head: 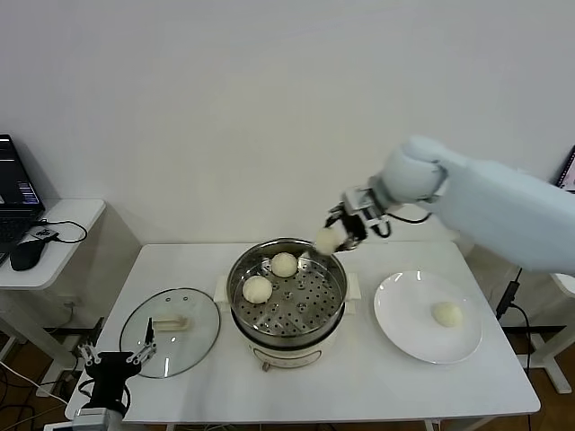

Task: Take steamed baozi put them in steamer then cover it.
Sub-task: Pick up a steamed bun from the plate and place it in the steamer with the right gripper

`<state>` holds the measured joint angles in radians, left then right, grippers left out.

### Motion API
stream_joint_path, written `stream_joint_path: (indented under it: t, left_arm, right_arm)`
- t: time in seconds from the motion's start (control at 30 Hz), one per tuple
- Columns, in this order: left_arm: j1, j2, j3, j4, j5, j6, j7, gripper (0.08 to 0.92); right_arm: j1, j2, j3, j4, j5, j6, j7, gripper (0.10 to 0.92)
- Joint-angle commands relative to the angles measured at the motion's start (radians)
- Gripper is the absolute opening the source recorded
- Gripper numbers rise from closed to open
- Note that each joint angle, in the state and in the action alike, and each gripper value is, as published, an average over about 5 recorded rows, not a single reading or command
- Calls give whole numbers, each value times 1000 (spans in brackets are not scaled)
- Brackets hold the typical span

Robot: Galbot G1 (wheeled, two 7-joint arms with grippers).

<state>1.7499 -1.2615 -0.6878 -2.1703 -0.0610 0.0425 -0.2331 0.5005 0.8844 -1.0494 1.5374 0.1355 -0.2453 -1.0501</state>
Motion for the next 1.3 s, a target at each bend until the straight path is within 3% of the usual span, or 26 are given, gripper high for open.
stream_joint_path:
  t: [0.03, 0.5, 1.03, 1.17, 1.3]
  left_arm:
    - [1, -2, -10, -4, -3, -1, -1, 823]
    - [-2, -21, -14, 2, -11, -8, -6, 823]
    - [0, -25, -9, 11, -11, -15, -10, 823]
    - [-2, -24, -8, 12, -10, -15, -11, 823]
    - [-5, -22, -6, 13, -7, -14, -11, 823]
  right_arm:
    - [29, 205, -148, 6, 15, 139, 44, 566]
    - [10, 254, -251, 37, -162, 287, -10, 563]
    - [2, 215, -269, 73, -184, 304, -46, 564]
    - [5, 202, -264, 81, -167, 294, -32, 609]
    - [18, 183, -232, 65, -165, 288, -27, 721]
